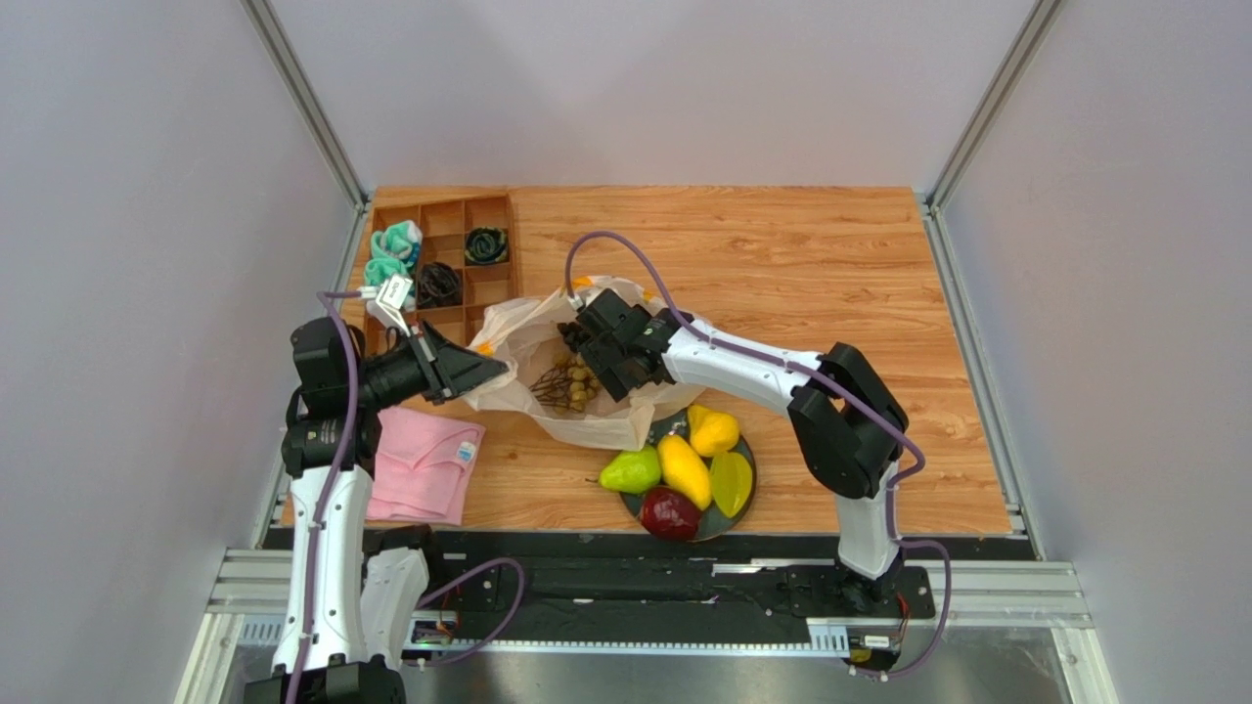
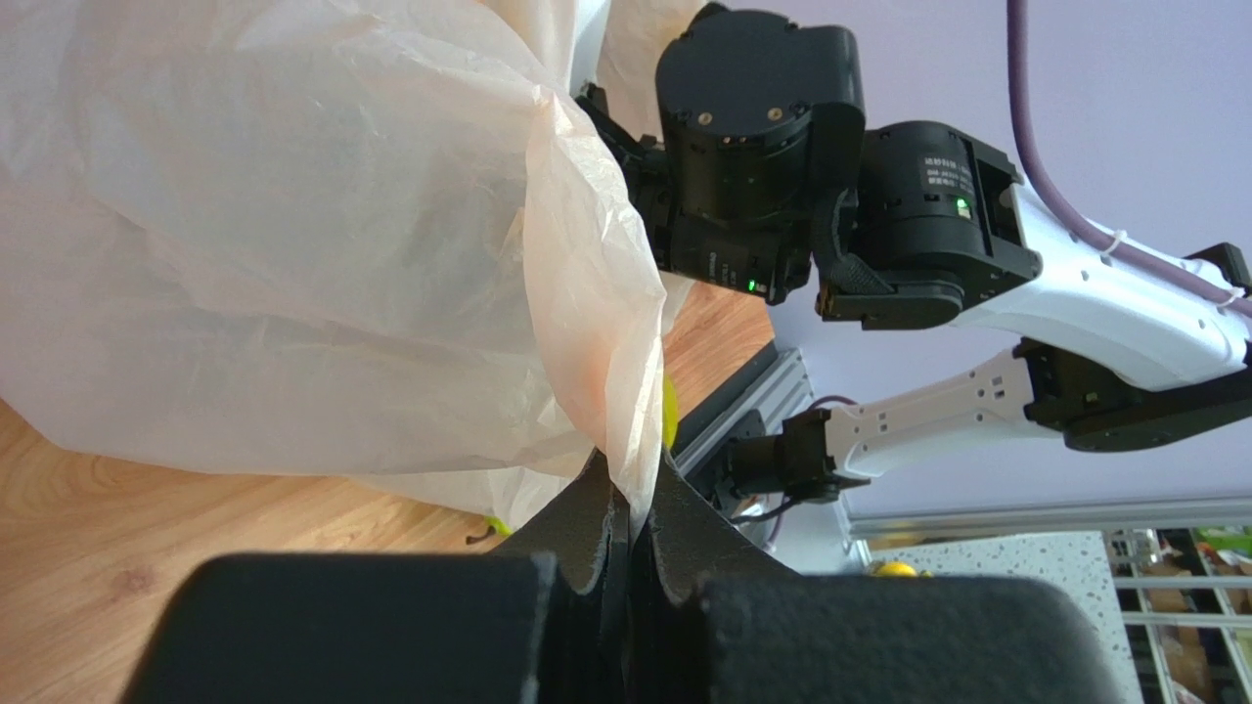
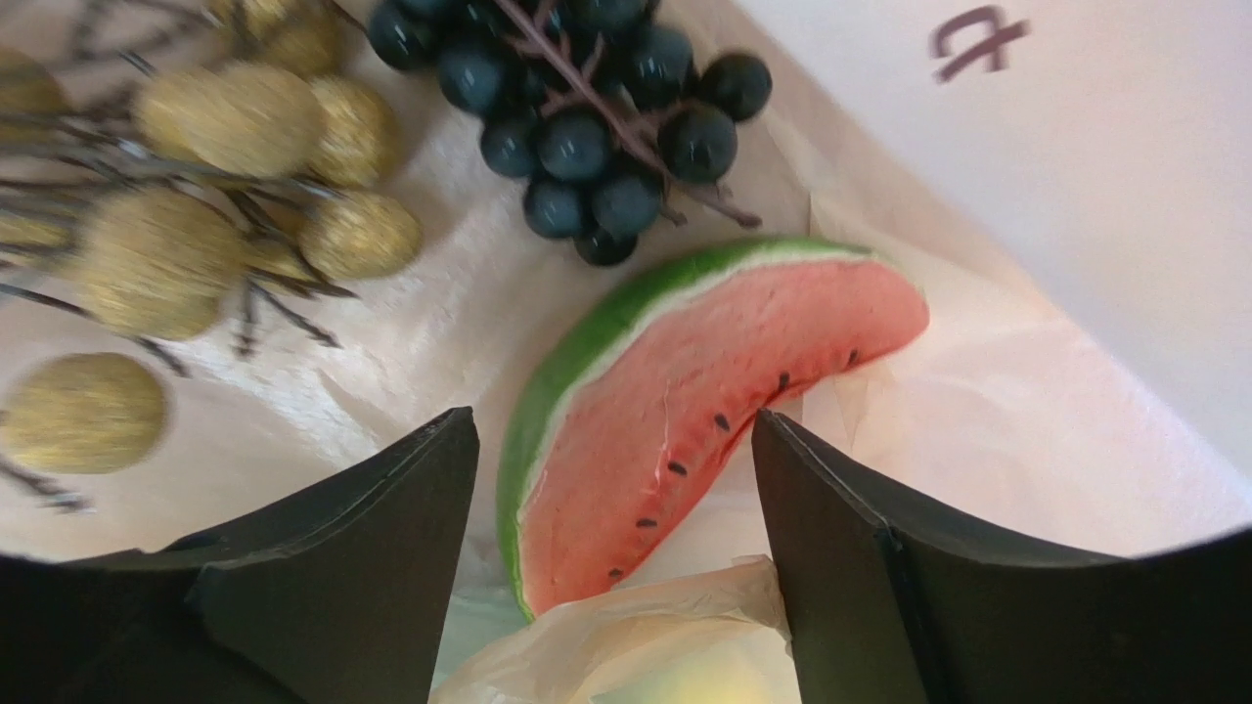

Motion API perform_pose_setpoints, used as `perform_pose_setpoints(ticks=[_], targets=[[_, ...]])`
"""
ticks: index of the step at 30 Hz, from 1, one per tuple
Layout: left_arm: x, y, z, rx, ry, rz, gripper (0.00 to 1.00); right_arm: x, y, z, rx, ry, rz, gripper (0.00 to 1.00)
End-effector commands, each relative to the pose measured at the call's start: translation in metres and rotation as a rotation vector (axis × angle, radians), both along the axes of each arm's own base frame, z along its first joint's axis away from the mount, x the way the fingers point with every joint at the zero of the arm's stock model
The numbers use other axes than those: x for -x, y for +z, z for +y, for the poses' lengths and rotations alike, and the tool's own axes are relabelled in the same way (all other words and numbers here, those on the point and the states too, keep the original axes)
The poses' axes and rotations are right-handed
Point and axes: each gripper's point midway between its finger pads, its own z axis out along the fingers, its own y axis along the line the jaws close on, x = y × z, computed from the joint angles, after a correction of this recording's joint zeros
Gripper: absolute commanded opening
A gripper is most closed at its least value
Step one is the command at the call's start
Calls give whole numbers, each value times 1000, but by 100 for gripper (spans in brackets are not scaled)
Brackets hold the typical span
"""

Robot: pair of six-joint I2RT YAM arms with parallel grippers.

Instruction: Take the fake fruits out of the plastic bag

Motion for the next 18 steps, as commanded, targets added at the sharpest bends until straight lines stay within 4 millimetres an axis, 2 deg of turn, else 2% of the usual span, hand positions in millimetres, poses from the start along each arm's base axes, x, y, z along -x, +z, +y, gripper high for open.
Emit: perform_pose_setpoints(ticks=[1, 10, 15, 18], targets=[[5, 5, -2, -13, -29, -40, 0, -16, -4, -23, 46, -126, -69, 75], [6, 0, -2, -11, -33, -35, 0, -42, -26, -36, 90, -183, -85, 77], [7, -1, -3, -11, -40, -36, 0, -48, -53, -44, 120, -159, -21, 73], [6, -4, -3, -10, -39, -27, 0, -53, -59, -46, 122, -138, -18, 42]])
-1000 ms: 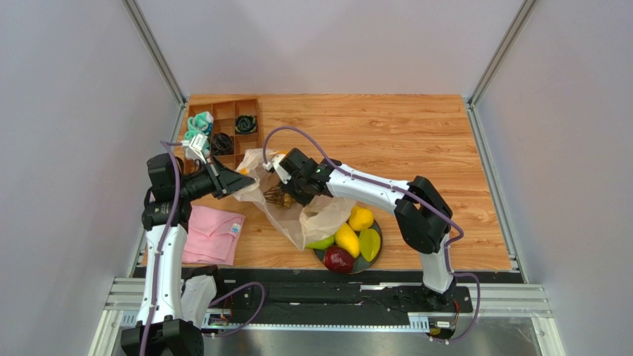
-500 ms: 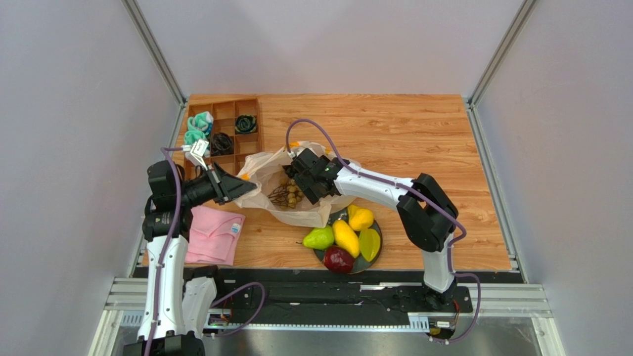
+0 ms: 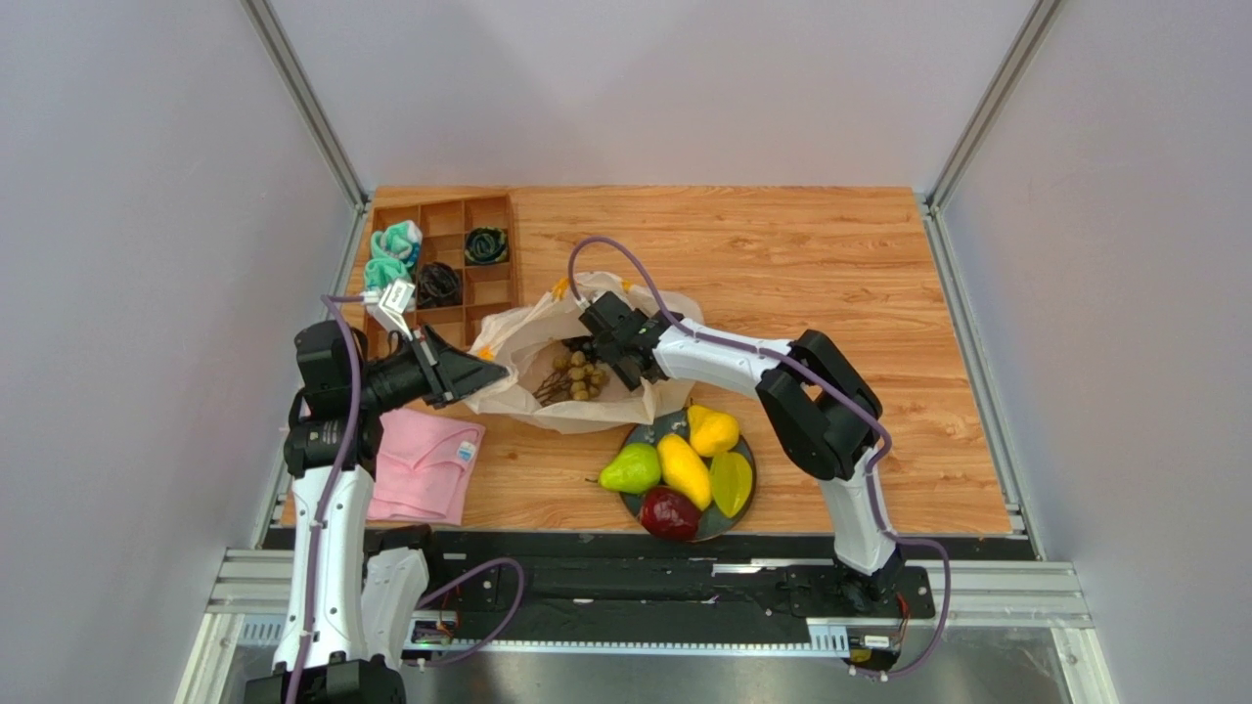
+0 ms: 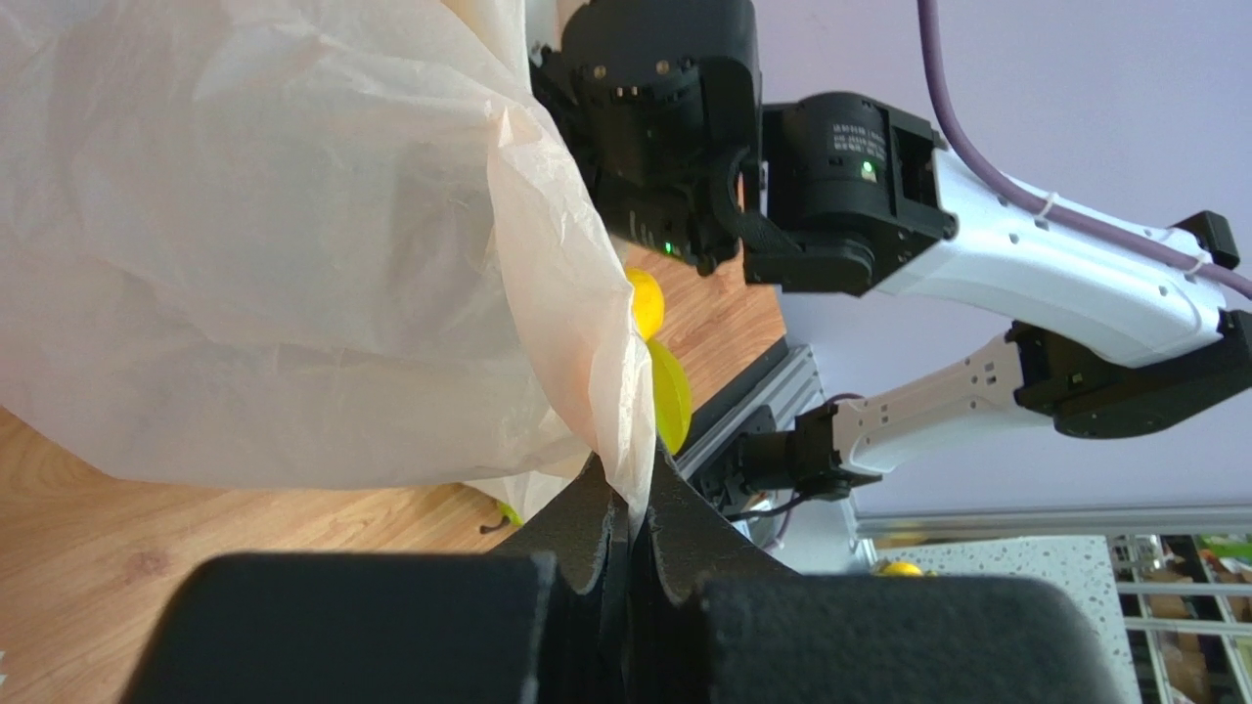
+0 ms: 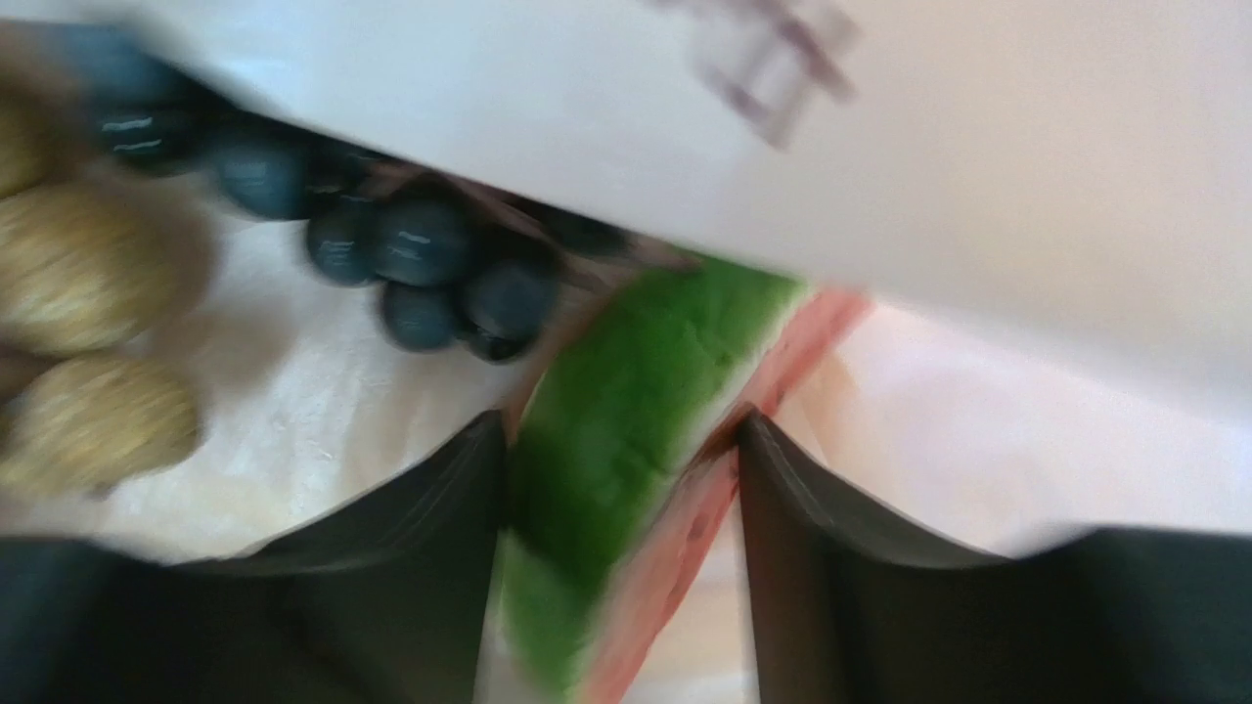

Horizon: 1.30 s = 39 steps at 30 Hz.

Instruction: Take the fake fruits out of the plastic bag

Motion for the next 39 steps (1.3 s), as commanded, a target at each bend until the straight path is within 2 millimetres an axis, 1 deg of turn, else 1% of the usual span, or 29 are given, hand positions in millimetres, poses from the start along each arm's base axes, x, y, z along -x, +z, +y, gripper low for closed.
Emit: perform_pose_setpoints(ticks=[1, 3, 4, 5, 6, 8, 9, 10, 13, 14, 16, 17, 19, 20, 23, 24, 26, 27, 29, 30, 31, 32, 33, 34, 35, 36, 37, 38, 39], targets=[[6, 8, -4, 3, -43, -49, 0, -24, -17, -26, -8, -83, 21, 26], [3, 8, -3, 2, -35, -52, 0, -26, -8, -20, -38, -68, 13, 7], [1, 7, -2, 2, -30, -50, 0, -26, -3, -18, -51, -60, 9, 0], [-1, 8, -2, 1, -25, -54, 0, -26, 3, -15, -64, -48, 8, 0], [-2, 8, -2, 4, -24, -51, 0, -24, 11, -8, -101, -21, 20, 0], [-7, 8, -1, 7, -20, -51, 0, -23, 36, 2, -152, 25, 16, 0], [-9, 9, 0, 7, -18, -52, 0, -20, 44, 10, -192, 61, 34, 0], [-11, 9, 0, 7, -16, -52, 0, -17, 61, 16, -228, 81, 25, 0], [-15, 11, 1, 6, -18, -50, 0, -11, 85, 21, -291, 113, 13, 0], [-16, 11, 1, 3, -19, -52, 0, -10, 101, 23, -324, 125, -8, 0], [-17, 10, 1, -2, -21, -53, 0, -3, 110, 26, -362, 150, -4, 0], [-18, 9, 1, -8, -18, -55, 0, 1, 121, 27, -388, 166, -12, 0], [-19, 8, 1, -9, -15, -54, 0, 10, 124, 31, -414, 197, 7, 0], [-18, 8, 1, -10, -16, -57, 0, 13, 130, 32, -430, 207, 4, 0], [-17, 8, 1, -10, -15, -58, 0, 18, 132, 34, -456, 229, 11, 0], [-17, 9, 1, -9, -18, -60, 0, 24, 134, 39, -485, 258, 27, 0], [-16, 10, 1, -11, -15, -69, 0, 31, 130, 48, -516, 333, 48, 0], [-17, 11, 1, -11, -11, -71, 0, 42, 130, 60, -560, 407, 89, 0], [-18, 11, 1, -10, -11, -78, 0, 47, 133, 72, -602, 486, 103, 0], [-19, 13, 2, -12, -8, -84, 0, 57, 134, 81, -641, 541, 145, 2], [-21, 13, 2, -13, -5, -79, 0, 60, 139, 87, -667, 584, 155, 5], [-23, 14, 3, -16, -3, -80, 0, 63, 152, 94, -699, 631, 153, 7], [-25, 19, 3, -19, 1, -89, 0, 73, 158, 101, -731, 685, 173, 13], [-30, 19, 4, -17, 3, -79, 0, 72, 168, 105, -744, 726, 142, 14], [-33, 22, 5, -14, 4, -78, 0, 75, 174, 107, -750, 761, 126, 16], [-36, 33, 5, -17, 4, -103, 0, 77, 178, 110, -734, 788, 96, 16], [-42, 36, 6, -11, 4, -98, 0, 78, 184, 110, -698, 813, 46, 16], [-45, 42, 6, -10, 0, -109, 0, 64, 183, 104, -582, 813, -62, 15], [-48, 57, 6, -10, -8, -142, 0, 72, 178, 106, -528, 852, -90, 15]])
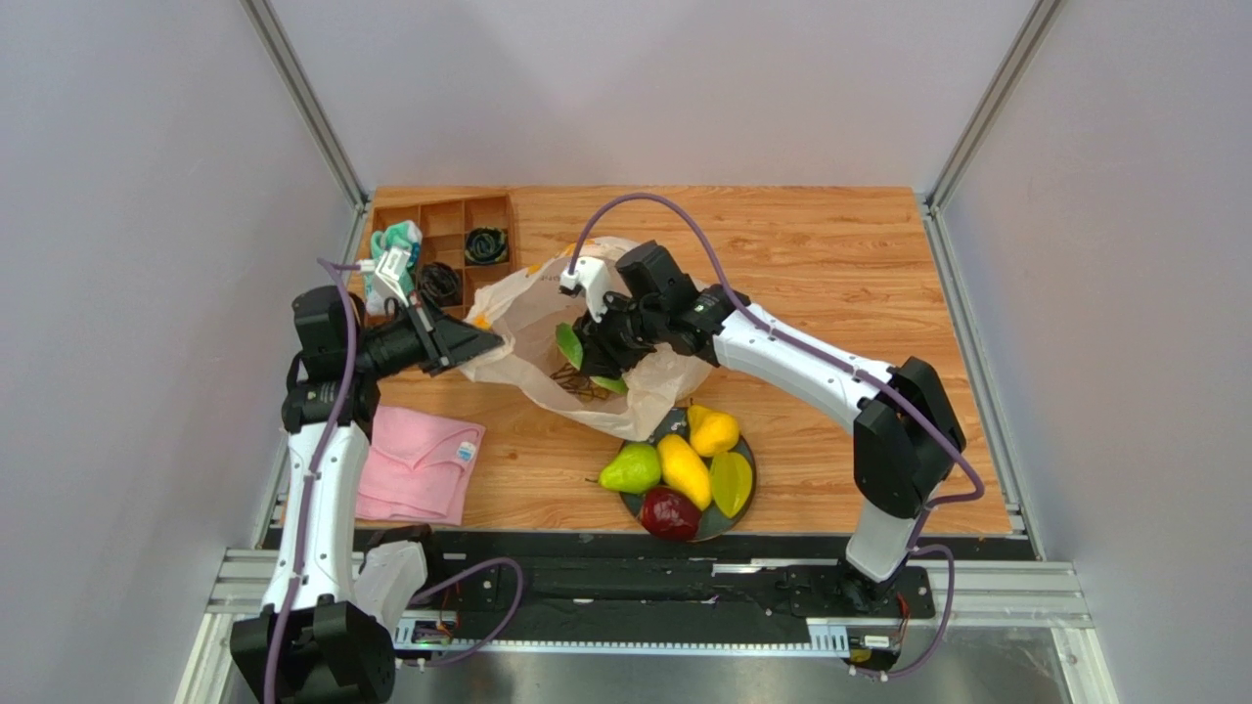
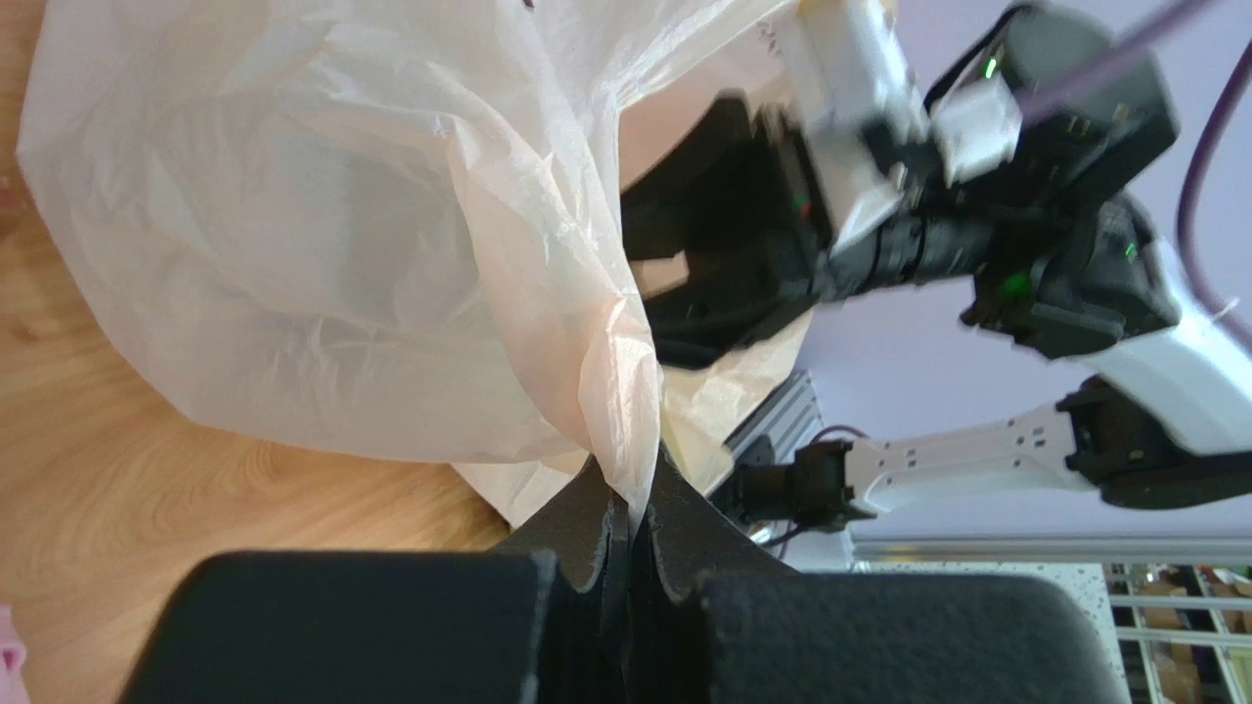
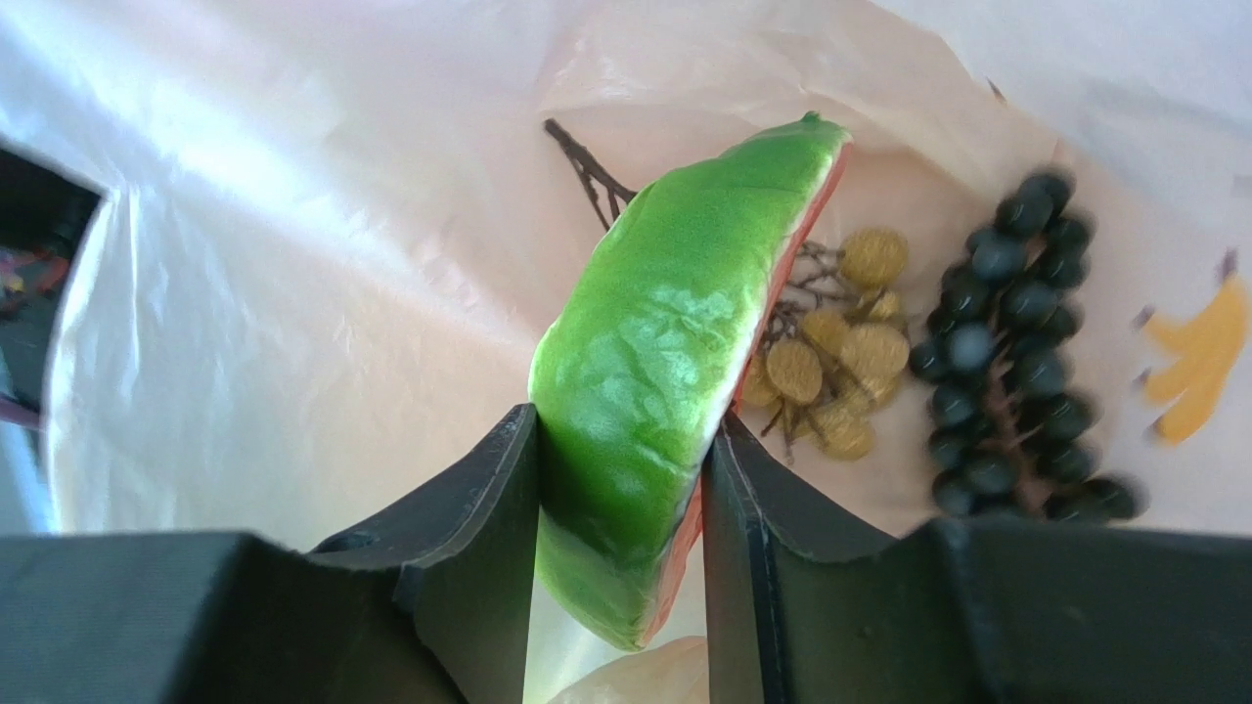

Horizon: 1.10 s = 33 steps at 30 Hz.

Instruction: Take the fake fruits out of the plastic bag

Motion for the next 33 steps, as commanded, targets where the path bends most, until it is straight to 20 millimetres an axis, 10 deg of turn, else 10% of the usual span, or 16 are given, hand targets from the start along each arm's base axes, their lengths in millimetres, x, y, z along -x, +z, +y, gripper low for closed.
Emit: perform_pose_setpoints(ticks=[1, 6, 11, 19, 27, 33], targets=[[-22, 56, 2, -6, -13, -152, 0, 1, 49, 21, -27, 143, -363, 16], [-41, 87, 3, 23, -19, -183, 0, 30, 85, 26, -162, 267, -405, 24], [-58, 76, 12, -52, 24, -158, 0, 39, 159, 32, -302, 223, -391, 16], [-72, 58, 20, -88, 55, -121, 0, 52, 213, -28, -248, 216, -701, 9], [-71, 55, 22, -129, 57, -126, 0, 142, 156, -109, -56, 484, -554, 11], [-86, 64, 26, -131, 75, -133, 0, 167, 107, -144, 57, 586, -501, 12]])
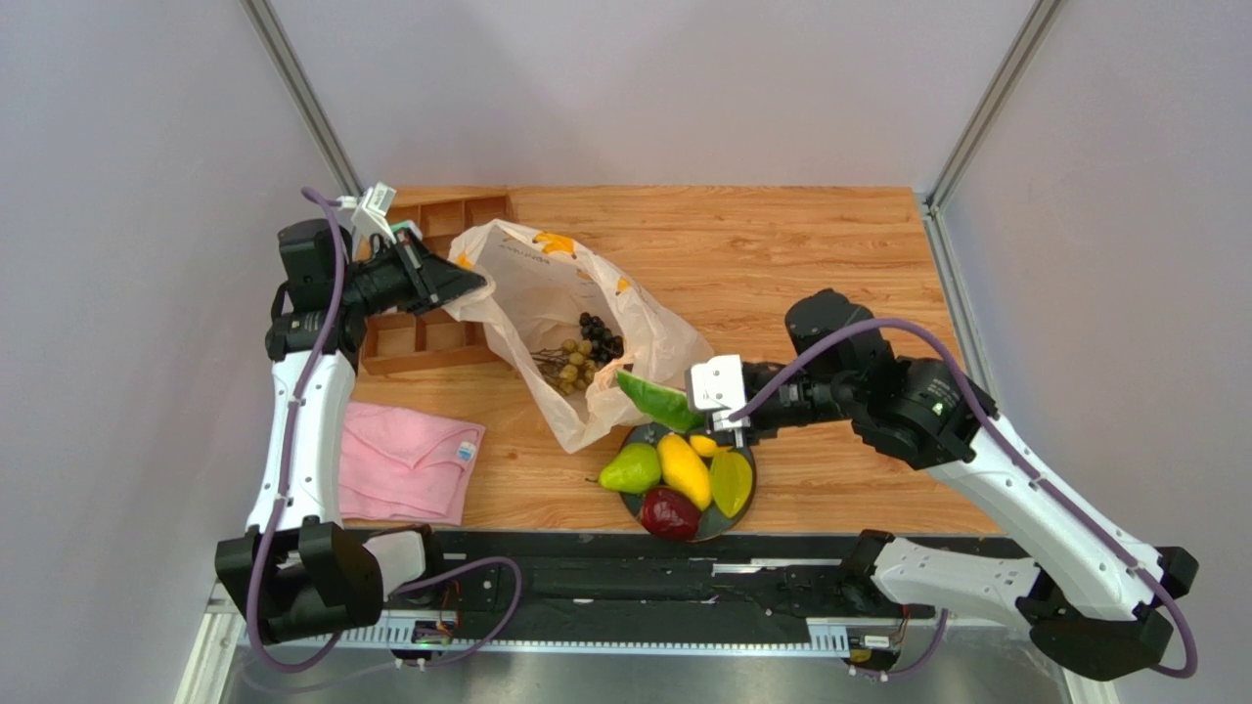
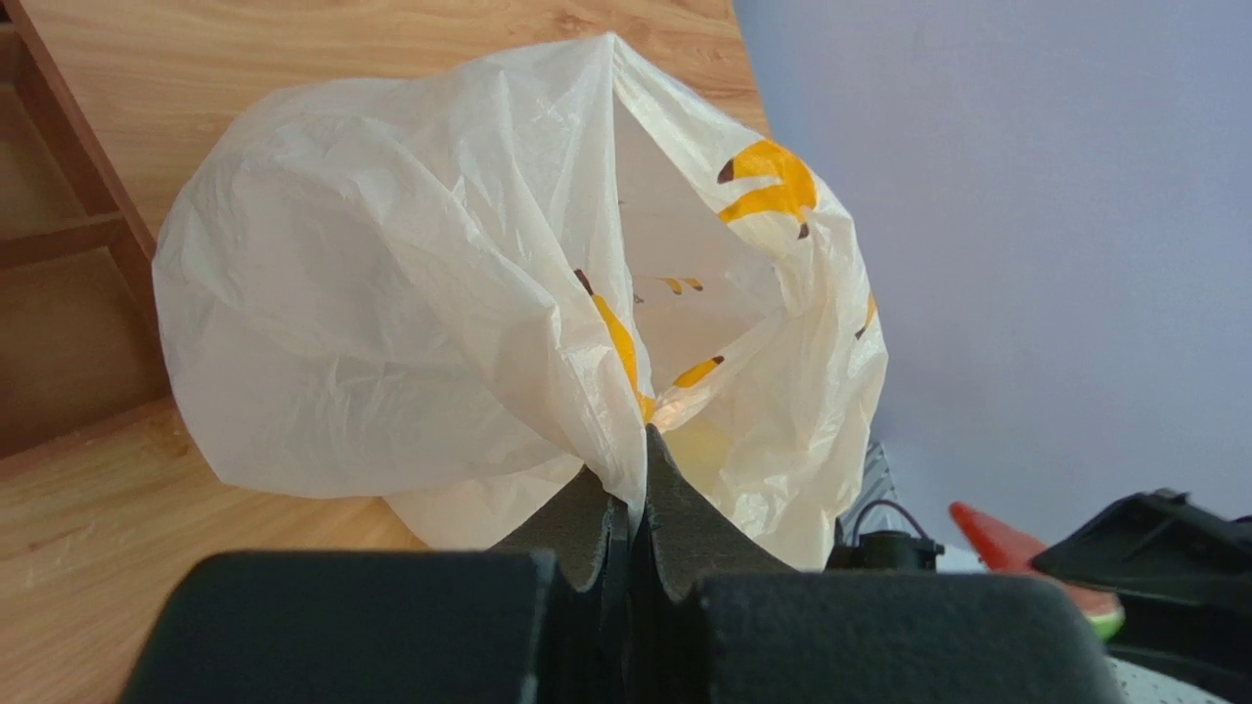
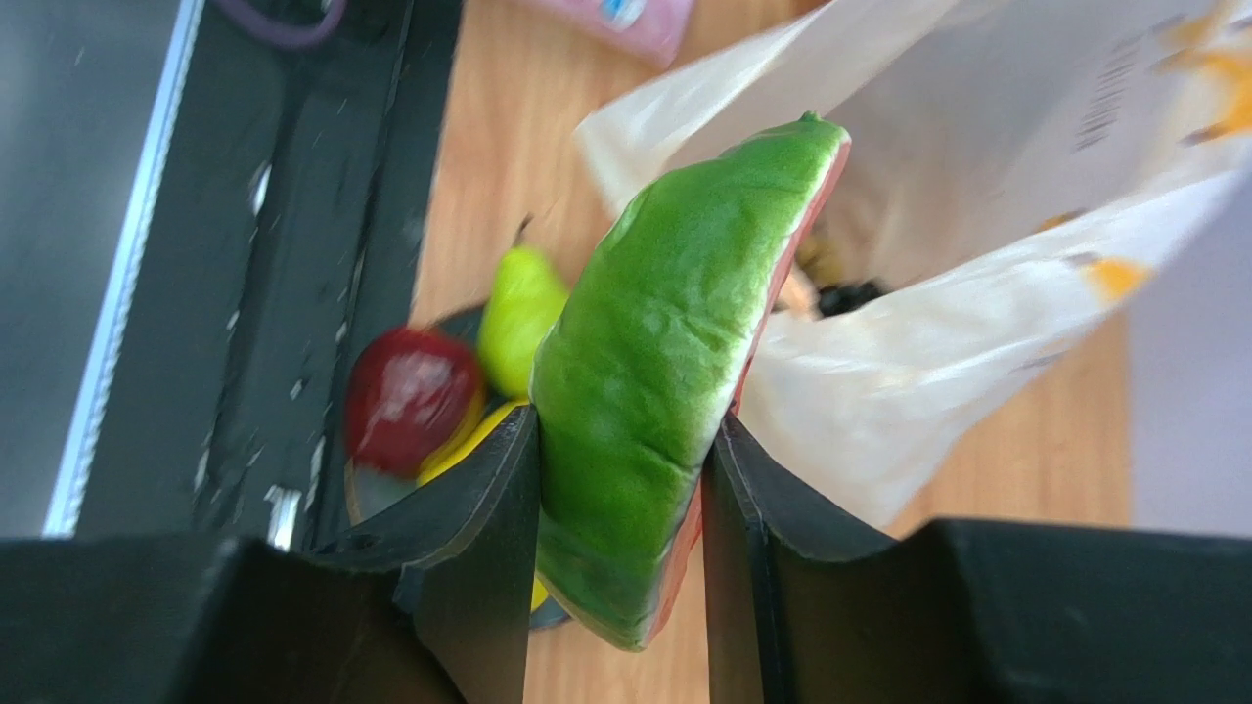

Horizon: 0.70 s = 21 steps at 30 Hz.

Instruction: Take the fake fruits out of the plastic bag

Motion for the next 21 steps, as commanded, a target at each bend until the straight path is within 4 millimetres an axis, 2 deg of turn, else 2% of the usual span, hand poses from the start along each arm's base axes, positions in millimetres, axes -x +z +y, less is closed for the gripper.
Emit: perform_pose_setpoints(ticks=[1, 2, 6, 10, 13, 18, 21], targets=[[-15, 26, 3, -34, 0, -79, 0, 21, -67, -26, 206, 75, 84, 12], [-17, 33, 4, -42, -2, -97, 0, 20, -71, -27, 213, 75, 93, 13], [-23, 32, 8, -84, 2, -96, 0, 23, -110, -38, 324, 109, 166, 15], [-21, 32, 7, -77, 5, -92, 0, 19, -147, -36, 440, 123, 267, 15], [-15, 30, 6, -76, 4, -92, 0, 13, -160, -29, 468, 82, 339, 15], [-8, 27, 6, -83, 6, -93, 0, -16, -170, -15, 438, -37, 301, 14], [-5, 27, 5, -80, 2, -93, 0, -32, -175, -13, 454, -123, 298, 14]])
